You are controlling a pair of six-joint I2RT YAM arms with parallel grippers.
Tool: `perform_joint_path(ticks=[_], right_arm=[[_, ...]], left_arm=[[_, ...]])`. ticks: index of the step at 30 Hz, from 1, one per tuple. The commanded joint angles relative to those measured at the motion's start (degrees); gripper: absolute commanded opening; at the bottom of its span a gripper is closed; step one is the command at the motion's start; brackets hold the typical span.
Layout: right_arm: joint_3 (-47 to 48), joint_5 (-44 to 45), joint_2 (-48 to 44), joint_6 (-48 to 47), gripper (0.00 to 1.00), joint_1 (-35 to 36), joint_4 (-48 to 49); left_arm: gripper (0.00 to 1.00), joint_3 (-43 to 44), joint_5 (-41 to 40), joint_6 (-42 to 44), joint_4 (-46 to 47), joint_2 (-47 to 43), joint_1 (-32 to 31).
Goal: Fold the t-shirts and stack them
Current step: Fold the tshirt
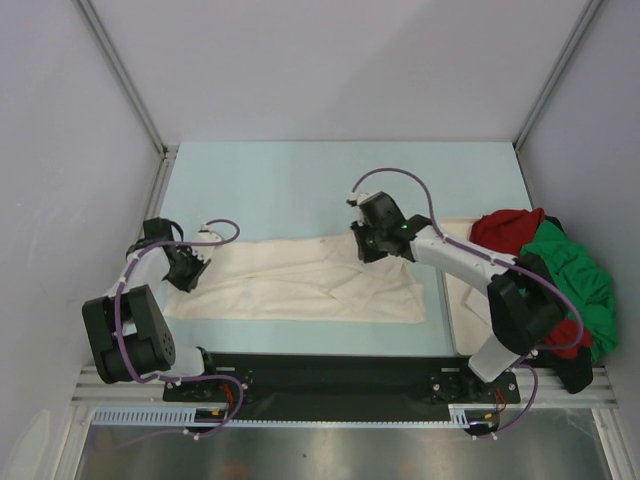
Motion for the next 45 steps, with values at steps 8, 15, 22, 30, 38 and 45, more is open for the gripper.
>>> perform_joint_path(ticks=[8,15,22,30,38,45], right_arm=[[-18.0,5.9,-17.9,19.5,0.34,-9.7,6.0],[-22.7,2.6,-18.7,21.8,0.33,-15.2,9.6],[-24.4,0.0,-18.7,23.2,0.32,-16.1,13.3],[-26.4,-1.3,-16.9,24.7,0.31,-16.0,16.4],[-27.2,-2.0,-15.7,24.9,0.26,-16.0,17.7],[-27.1,-2.3,-14.4,24.8,0.18,-16.1,18.0]], left_arm=[[0.56,6.7,10.6,3.8,-8.1,-4.2,-0.4],[0.73,13.1,14.8,-16.3,1.4,-7.3,-16.8],[0.69,19.2,4.0,-35.2,11.6,6.4,-40.6],[0.58,28.0,0.4,-48.3,15.7,24.0,-48.6],[0.50,29.3,3.4,-49.2,17.4,29.1,-52.5],[0.36,29.3,3.7,-48.9,18.0,32.0,-53.0]])
